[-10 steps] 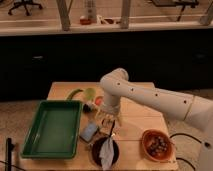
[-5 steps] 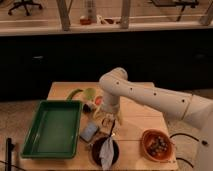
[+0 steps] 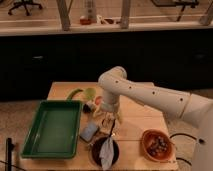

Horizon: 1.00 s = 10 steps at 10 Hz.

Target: Place eraser in metal cup

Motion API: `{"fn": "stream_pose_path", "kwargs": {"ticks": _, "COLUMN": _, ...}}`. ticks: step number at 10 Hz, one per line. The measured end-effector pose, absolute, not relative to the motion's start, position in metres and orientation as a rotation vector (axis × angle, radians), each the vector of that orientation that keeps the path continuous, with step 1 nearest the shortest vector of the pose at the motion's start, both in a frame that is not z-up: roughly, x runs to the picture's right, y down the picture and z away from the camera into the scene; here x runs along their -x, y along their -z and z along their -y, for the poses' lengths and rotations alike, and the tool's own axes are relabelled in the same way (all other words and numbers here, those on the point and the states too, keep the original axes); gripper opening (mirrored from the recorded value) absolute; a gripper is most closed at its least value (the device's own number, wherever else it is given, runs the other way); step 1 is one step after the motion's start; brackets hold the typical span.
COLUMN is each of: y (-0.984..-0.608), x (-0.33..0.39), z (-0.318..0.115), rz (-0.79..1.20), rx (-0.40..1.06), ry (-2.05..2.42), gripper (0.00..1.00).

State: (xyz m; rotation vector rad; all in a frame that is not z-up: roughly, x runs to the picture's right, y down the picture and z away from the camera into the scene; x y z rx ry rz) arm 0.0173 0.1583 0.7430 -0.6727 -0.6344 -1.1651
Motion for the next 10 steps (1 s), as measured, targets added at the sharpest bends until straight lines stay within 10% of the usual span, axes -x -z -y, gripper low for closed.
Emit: {"fn": "stream_pose_path", "kwargs": {"ticks": 10, "y": -0.755, "x": -0.018, "z": -0.141, "rz": 0.625, "rx": 0.704, "ry": 1.171, "gripper": 0.8}}
